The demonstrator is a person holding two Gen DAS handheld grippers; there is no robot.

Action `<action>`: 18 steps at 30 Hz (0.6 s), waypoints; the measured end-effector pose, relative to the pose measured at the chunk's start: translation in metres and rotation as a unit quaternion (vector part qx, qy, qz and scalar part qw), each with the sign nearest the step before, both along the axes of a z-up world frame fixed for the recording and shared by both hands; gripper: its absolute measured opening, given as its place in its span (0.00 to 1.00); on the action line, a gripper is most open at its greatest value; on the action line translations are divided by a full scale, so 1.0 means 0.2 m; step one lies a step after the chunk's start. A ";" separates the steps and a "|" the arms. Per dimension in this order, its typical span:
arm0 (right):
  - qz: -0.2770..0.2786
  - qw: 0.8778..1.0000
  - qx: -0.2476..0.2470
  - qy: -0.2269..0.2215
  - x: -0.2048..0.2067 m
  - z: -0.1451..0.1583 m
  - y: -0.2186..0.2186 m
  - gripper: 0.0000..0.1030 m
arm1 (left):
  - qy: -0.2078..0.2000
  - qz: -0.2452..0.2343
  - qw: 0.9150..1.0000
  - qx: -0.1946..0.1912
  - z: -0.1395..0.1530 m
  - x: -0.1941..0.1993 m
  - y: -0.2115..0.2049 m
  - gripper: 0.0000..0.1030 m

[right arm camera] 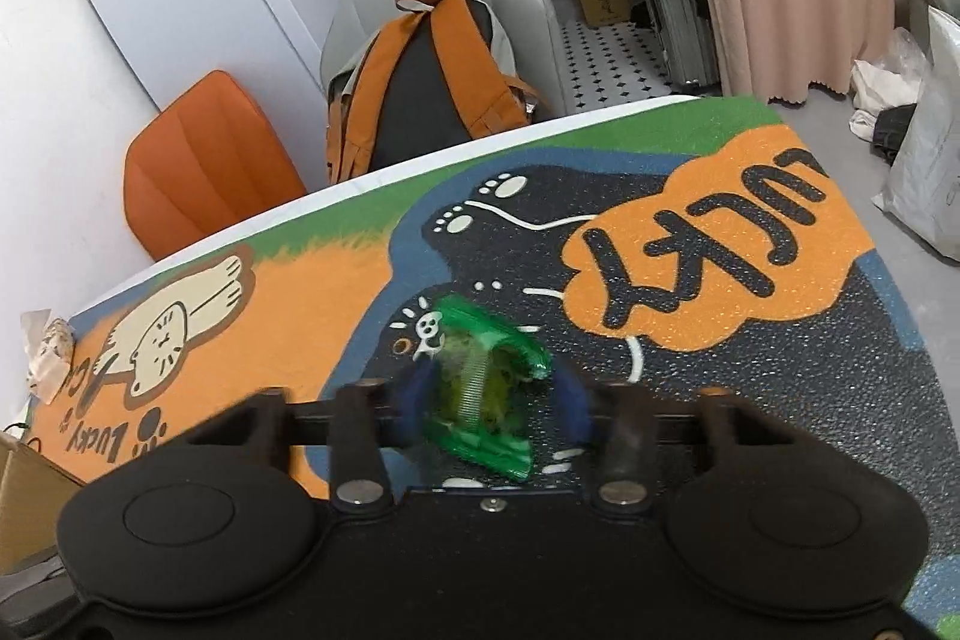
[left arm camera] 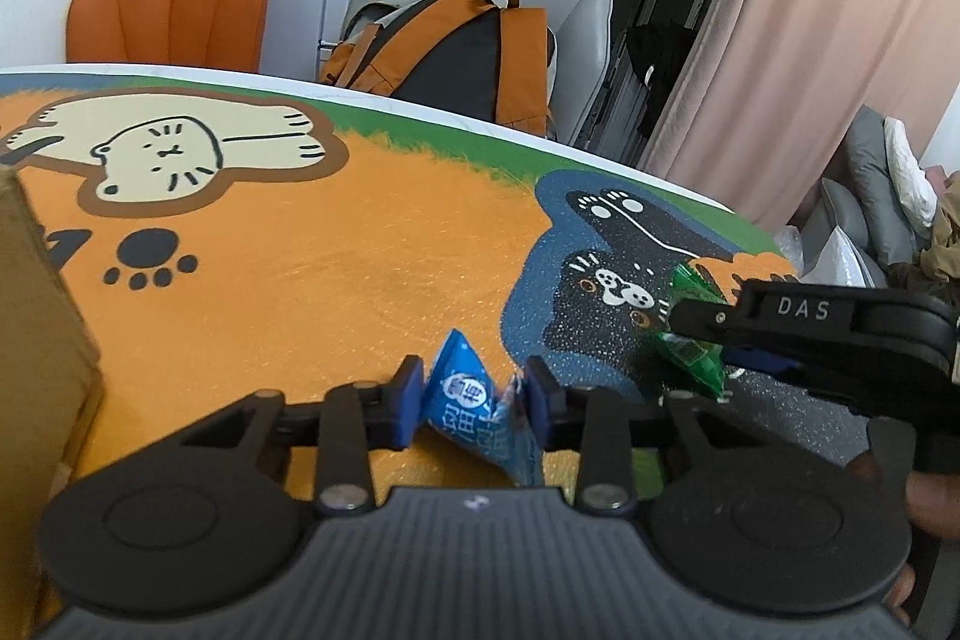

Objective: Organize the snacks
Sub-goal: 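Grasp the green wrapped candy with the right tool while the left tool grasps the blue wrapped candy, then carry both candies over the cardboard box and open both tools to drop them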

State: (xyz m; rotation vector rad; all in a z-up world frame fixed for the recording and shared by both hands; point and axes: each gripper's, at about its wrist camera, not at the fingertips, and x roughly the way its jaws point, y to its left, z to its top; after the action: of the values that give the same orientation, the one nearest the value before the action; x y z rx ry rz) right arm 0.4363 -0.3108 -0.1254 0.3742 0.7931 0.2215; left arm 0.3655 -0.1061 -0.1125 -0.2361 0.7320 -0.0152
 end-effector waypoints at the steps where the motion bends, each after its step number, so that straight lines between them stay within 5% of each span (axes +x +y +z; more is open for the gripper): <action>1: 0.000 1.000 0.013 0.007 0.00 0.00 -0.01 0.31 | -0.002 0.002 1.000 -0.003 0.01 -0.02 0.01 0.34; 18: 0.015 0.999 0.025 -0.027 -0.45 0.12 0.09 0.30 | -0.049 -0.012 0.998 -0.025 0.15 -0.41 0.11 0.32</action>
State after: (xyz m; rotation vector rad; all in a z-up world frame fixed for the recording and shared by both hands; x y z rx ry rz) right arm 0.3463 -0.2920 -0.1017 0.4019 0.7403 0.2785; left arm 0.2837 -0.0837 -0.0828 -0.2733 0.6367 -0.0672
